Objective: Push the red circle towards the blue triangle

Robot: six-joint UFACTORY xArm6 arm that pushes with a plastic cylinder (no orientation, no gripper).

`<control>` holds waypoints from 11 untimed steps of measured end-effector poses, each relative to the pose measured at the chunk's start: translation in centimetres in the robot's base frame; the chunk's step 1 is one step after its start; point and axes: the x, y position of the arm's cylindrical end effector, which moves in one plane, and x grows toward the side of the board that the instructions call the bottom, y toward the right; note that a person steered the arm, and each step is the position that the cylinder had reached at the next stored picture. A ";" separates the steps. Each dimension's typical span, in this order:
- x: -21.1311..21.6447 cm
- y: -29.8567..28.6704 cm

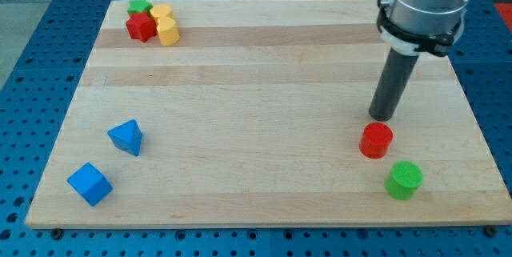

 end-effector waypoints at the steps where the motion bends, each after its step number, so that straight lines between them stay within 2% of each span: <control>1: 5.0 2.9; 3: 4.5 2.9; 6: 4.4 -5.2; 11: 6.1 -8.5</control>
